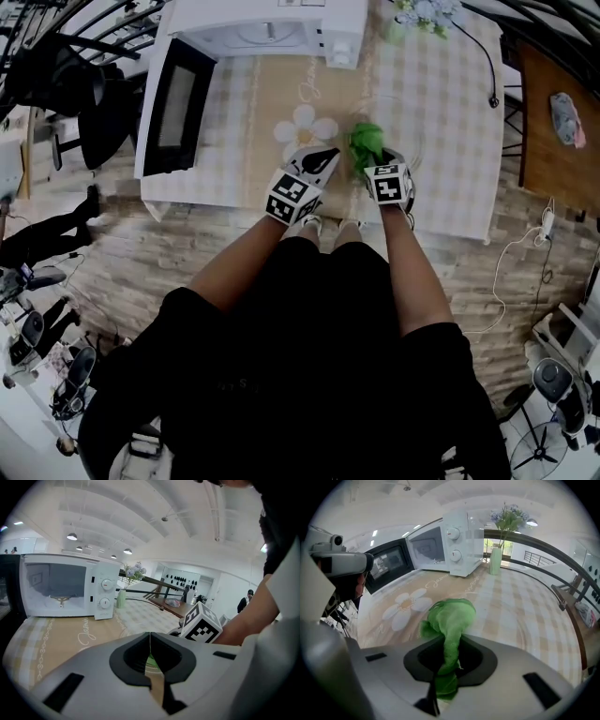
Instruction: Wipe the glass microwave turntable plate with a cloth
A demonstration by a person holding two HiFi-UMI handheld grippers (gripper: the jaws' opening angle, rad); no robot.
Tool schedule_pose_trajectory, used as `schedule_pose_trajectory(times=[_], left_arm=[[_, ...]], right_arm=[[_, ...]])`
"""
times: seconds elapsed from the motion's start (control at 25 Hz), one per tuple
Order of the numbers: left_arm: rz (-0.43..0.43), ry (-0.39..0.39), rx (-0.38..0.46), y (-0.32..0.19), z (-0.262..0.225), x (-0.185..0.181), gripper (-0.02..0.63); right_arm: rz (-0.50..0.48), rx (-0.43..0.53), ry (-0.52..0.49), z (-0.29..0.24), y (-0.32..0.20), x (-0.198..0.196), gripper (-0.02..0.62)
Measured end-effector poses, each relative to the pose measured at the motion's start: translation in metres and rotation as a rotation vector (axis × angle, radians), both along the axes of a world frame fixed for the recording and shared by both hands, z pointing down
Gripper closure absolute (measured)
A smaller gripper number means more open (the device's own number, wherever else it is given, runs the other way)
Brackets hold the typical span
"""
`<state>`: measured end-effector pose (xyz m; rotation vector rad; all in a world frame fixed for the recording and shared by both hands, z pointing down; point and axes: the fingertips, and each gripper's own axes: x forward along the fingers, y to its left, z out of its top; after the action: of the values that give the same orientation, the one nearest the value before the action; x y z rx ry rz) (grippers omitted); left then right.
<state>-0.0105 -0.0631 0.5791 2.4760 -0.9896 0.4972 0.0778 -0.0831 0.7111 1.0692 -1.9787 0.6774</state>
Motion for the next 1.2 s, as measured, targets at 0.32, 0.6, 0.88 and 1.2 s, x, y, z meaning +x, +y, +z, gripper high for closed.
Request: schedule_pose_trajectory(times=[0.32, 0.6, 0.88, 1.2], left_arm=[[0.031, 0.004, 0.001, 0.001, -0.002, 0.015, 0.584], [0.055, 0.007, 0.003, 0.001, -0.004, 0.025, 0.584], [0.069, 0.017, 0.001, 0.0, -0.005, 0.035, 0.584], [0.081, 0.02, 0.005, 0.002, -0.006, 0.039, 0.584]], right_arm=[[0.037, 0.009, 0.053, 0.001, -0.002, 0.037, 0.529], [0.111, 0.0, 0.068, 0.002, -0.003, 0.072, 0.529], [0.191, 0.009, 0.102, 0.001, -0.003, 0.107, 0.529], [0.236, -0.004, 0.135, 0.003, 0.003, 0.131, 0.529]])
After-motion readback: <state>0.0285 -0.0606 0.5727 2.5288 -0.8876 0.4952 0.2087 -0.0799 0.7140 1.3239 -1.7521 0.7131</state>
